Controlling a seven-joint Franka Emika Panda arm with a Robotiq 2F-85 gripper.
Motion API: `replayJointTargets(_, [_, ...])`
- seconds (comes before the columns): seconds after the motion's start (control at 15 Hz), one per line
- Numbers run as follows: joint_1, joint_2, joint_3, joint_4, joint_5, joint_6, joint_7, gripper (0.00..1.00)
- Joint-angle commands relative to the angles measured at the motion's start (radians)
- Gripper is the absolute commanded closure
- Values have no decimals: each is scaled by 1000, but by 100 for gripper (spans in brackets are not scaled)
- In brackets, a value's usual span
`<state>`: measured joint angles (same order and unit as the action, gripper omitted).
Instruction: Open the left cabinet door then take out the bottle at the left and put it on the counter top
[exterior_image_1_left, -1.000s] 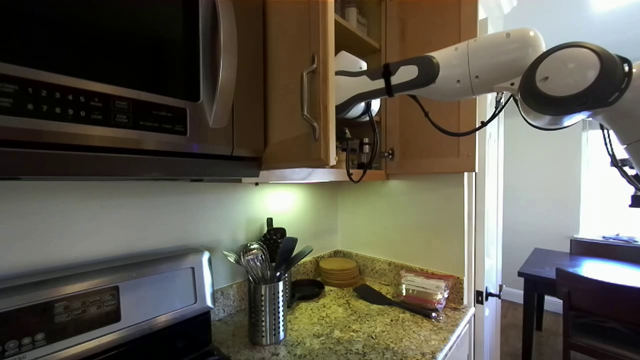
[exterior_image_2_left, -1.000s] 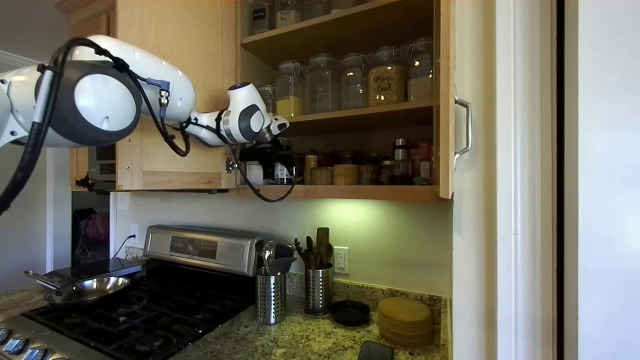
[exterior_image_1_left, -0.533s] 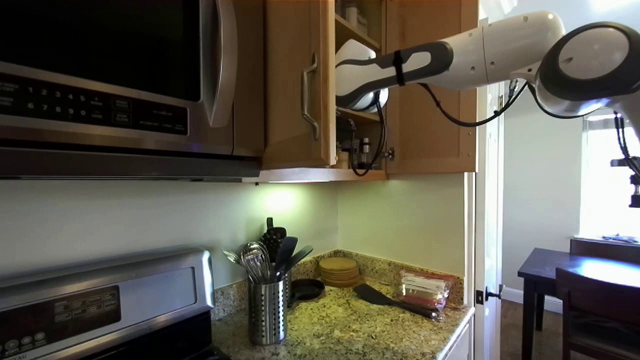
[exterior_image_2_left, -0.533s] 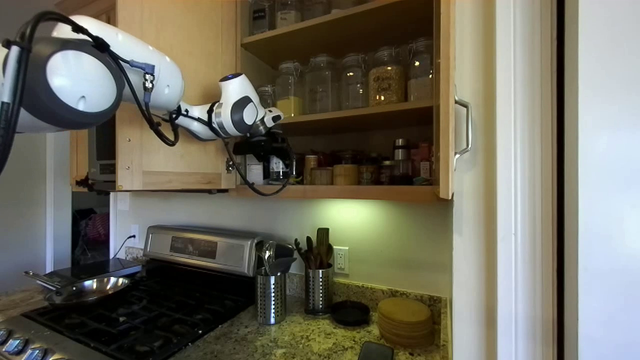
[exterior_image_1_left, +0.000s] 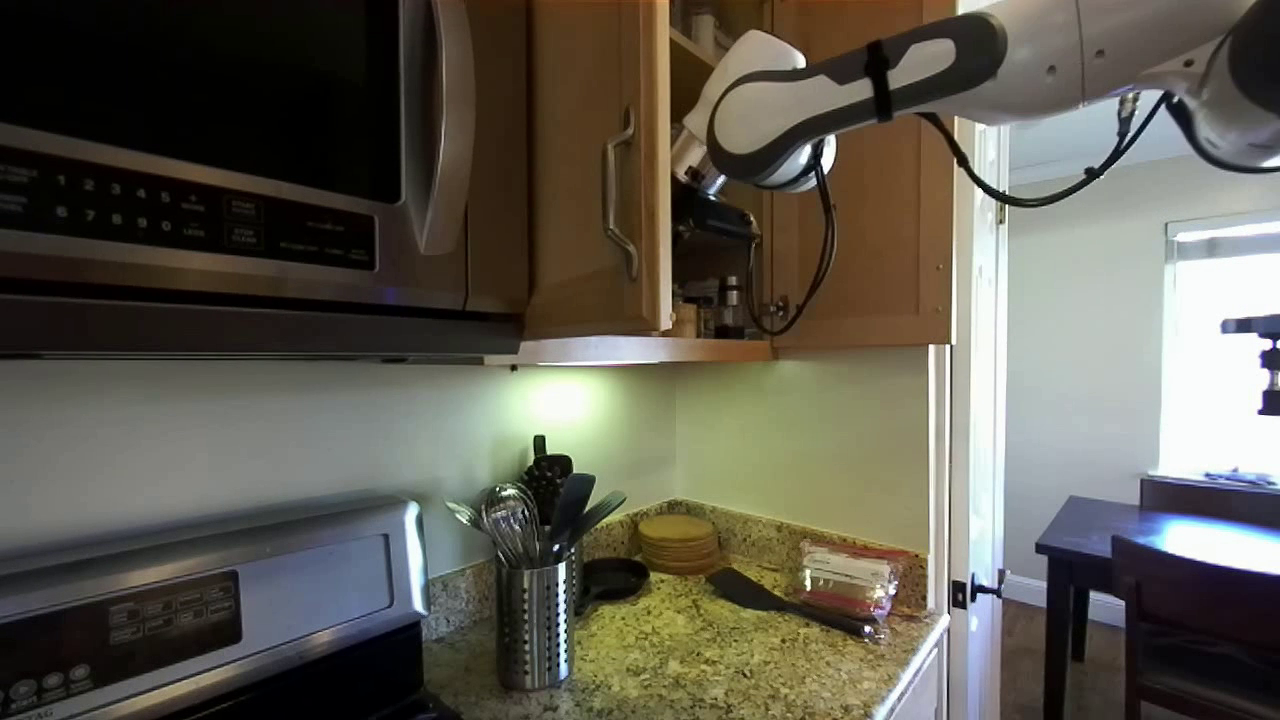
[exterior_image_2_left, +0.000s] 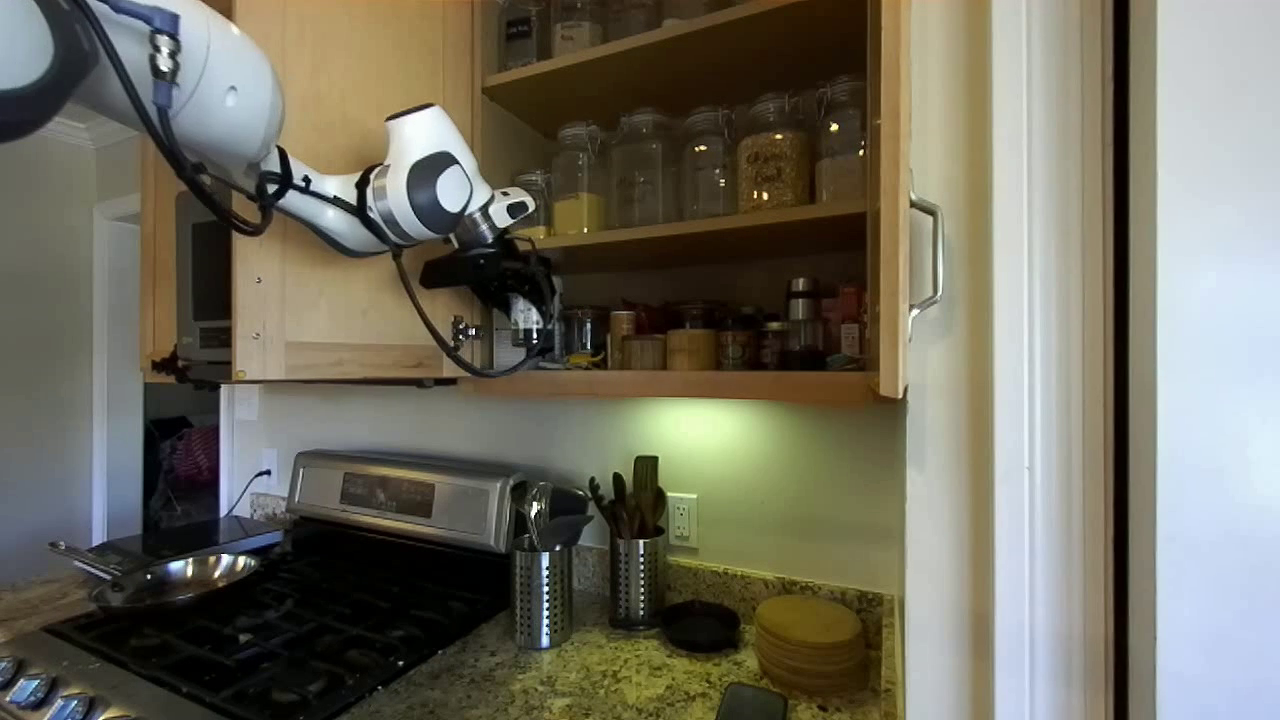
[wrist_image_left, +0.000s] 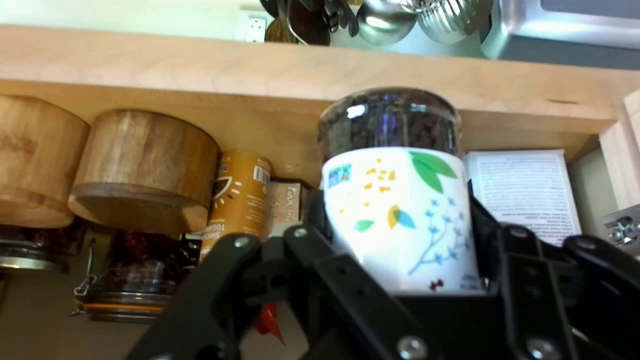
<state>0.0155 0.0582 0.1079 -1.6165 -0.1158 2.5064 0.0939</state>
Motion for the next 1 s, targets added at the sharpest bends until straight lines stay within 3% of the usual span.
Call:
replayJointTargets(0.0, [21,-168,-25,-239,-66,26,133,62])
replayJointTargets(0.53, [-26,-334,40,-526,-232,-31,455,62])
replayJointTargets(0.93, [-73,-319,109,-633,-357,103,759,62])
